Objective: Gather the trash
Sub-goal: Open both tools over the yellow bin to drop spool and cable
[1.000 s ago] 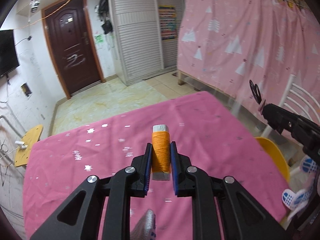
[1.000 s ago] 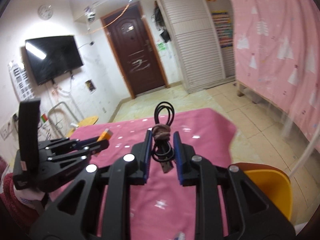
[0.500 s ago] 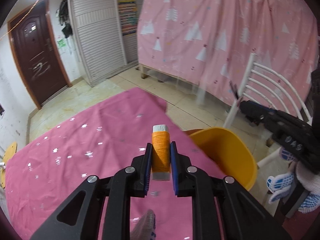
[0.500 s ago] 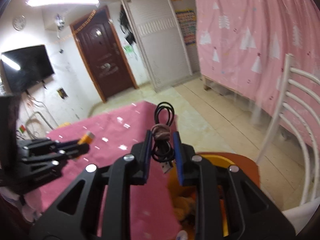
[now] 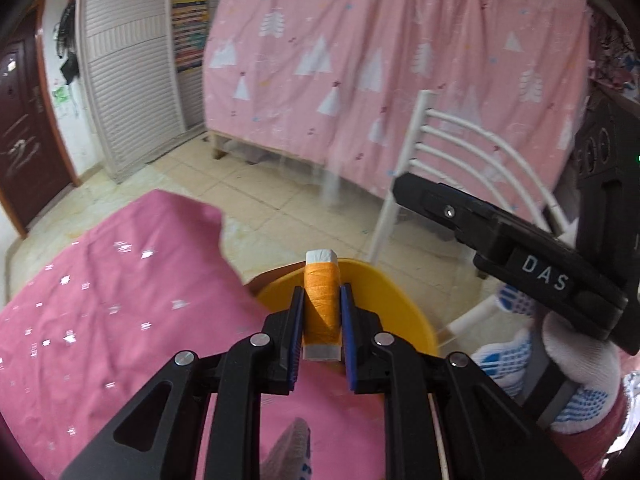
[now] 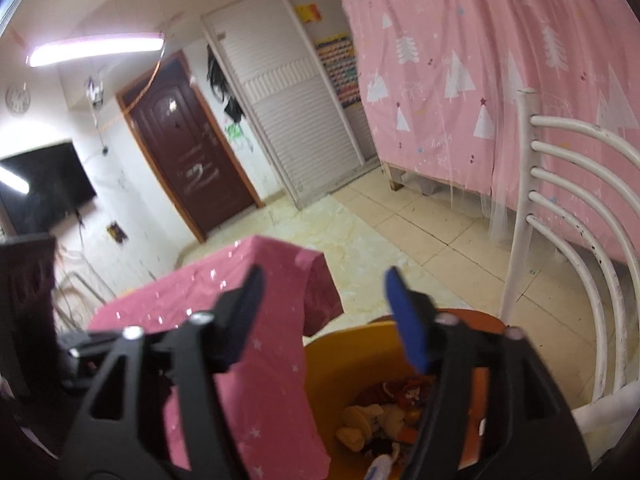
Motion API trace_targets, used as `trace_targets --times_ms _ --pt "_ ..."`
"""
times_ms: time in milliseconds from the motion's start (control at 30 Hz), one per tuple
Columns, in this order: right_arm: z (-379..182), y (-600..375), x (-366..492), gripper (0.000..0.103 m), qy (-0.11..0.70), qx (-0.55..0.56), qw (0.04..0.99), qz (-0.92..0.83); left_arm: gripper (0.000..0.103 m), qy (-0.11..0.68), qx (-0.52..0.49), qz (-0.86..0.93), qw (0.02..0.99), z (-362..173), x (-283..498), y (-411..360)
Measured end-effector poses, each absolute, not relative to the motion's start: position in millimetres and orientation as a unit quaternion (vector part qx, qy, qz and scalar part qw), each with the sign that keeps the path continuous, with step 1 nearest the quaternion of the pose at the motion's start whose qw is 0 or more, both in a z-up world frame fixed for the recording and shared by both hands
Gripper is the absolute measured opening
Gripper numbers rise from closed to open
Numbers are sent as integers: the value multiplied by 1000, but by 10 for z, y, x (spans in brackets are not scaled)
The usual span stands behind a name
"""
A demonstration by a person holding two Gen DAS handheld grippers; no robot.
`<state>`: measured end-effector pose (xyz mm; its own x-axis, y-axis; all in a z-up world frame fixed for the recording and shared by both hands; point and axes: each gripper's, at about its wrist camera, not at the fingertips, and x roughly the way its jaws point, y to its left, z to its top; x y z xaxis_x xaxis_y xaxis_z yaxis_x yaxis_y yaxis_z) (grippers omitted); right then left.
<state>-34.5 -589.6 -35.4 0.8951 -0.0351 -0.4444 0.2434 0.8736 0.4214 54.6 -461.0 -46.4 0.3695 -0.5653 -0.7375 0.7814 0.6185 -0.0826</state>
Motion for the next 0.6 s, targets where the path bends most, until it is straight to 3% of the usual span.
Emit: trace_targets --times_ms 133,200,233,267,600 --pt "-323 -5951 -394 64 205 249 943 -79 14 379 128 -440 804 -484 482 -4709" --pt "-317 -5949 -396 65 203 250 943 -76 33 380 126 -442 803 -493 477 -4717" --pt "-325 -5950 -394 65 203 250 944 -75 53 379 127 -441 803 -497 473 -4717" --pt "-327 -5939 -387 65 204 250 944 -73 62 378 128 -441 804 -495 472 -4713" --pt "-284 -5841 -375 66 189 244 949 -66 64 374 114 -422 818 -457 501 -4430"
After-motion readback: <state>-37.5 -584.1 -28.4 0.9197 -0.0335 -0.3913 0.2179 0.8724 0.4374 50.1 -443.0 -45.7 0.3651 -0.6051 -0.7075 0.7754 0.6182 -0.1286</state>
